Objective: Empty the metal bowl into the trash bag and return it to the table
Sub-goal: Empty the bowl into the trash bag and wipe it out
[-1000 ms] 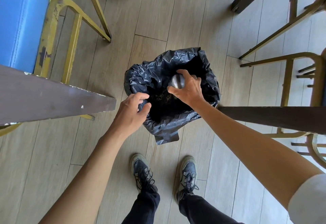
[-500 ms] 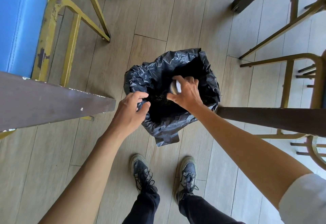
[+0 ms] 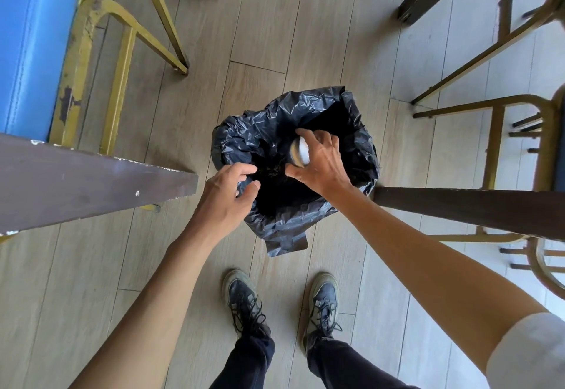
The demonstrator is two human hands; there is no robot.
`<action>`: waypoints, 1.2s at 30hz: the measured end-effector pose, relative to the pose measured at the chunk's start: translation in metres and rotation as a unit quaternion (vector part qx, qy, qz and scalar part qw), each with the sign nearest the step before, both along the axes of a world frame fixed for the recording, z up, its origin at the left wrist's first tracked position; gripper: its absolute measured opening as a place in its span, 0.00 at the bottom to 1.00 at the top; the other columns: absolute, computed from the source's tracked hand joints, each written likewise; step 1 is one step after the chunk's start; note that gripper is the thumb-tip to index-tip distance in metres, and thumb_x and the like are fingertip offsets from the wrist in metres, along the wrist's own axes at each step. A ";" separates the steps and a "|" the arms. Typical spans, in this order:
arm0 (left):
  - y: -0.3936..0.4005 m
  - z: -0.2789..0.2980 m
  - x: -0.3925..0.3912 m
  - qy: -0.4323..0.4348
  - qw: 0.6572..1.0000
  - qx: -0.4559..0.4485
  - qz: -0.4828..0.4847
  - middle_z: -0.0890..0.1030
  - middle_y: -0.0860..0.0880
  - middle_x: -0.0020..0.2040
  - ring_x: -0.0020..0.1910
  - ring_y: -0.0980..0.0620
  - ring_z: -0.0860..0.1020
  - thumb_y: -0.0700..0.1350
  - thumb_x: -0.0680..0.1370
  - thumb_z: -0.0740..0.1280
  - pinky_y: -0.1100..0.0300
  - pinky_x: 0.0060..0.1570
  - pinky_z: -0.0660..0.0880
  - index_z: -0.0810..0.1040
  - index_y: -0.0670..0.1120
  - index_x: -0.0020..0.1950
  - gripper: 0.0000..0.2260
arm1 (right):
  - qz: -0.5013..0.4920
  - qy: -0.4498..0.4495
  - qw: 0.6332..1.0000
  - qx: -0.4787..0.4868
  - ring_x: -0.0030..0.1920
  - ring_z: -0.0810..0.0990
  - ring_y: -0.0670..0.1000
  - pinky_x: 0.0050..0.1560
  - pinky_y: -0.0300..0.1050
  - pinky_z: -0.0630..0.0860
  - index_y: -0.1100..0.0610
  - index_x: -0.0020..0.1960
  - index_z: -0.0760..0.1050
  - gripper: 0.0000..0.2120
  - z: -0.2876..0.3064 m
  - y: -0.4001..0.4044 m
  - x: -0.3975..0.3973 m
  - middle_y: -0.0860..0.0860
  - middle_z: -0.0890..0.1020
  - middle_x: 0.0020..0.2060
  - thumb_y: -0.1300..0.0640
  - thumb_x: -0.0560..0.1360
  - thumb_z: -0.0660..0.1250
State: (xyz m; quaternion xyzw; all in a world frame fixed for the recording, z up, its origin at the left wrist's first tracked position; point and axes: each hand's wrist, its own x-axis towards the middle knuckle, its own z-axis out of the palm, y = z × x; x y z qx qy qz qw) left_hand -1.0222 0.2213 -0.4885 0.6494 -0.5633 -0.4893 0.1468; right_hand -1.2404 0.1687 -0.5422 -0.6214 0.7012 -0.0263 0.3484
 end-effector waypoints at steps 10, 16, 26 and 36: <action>0.004 0.007 0.000 0.003 1.000 -0.004 0.001 0.78 0.48 0.67 0.66 0.54 0.75 0.45 0.81 0.64 0.54 0.62 0.77 0.76 0.46 0.67 0.15 | -0.218 -0.173 0.959 0.061 0.58 0.81 0.51 0.59 0.49 0.80 0.49 0.68 0.76 0.34 0.009 -0.003 -0.006 0.50 0.82 0.57 0.42 0.65 0.78; 0.008 0.026 -0.007 0.006 1.000 -0.005 -0.004 0.78 0.49 0.67 0.65 0.55 0.76 0.45 0.81 0.64 0.54 0.62 0.77 0.76 0.46 0.68 0.16 | -0.377 -0.484 0.772 0.169 0.49 0.82 0.54 0.58 0.59 0.79 0.52 0.56 0.82 0.14 0.054 0.001 -0.017 0.53 0.84 0.47 0.46 0.75 0.69; -0.001 0.107 -0.033 0.022 0.999 -0.019 -0.015 0.79 0.51 0.65 0.59 0.59 0.76 0.44 0.81 0.66 0.74 0.49 0.70 0.75 0.46 0.69 0.15 | -0.473 -0.613 0.614 0.153 0.71 0.75 0.67 0.61 0.66 0.81 0.56 0.72 0.74 0.25 0.161 0.016 -0.049 0.62 0.76 0.69 0.43 0.80 0.64; 0.015 0.285 -0.062 0.032 0.998 -0.062 -0.003 0.81 0.49 0.63 0.57 0.59 0.78 0.42 0.82 0.65 0.79 0.50 0.72 0.76 0.44 0.68 0.15 | -0.448 -0.612 0.637 0.139 0.67 0.81 0.65 0.62 0.65 0.81 0.55 0.69 0.76 0.25 0.334 0.047 -0.069 0.61 0.80 0.67 0.38 0.81 0.63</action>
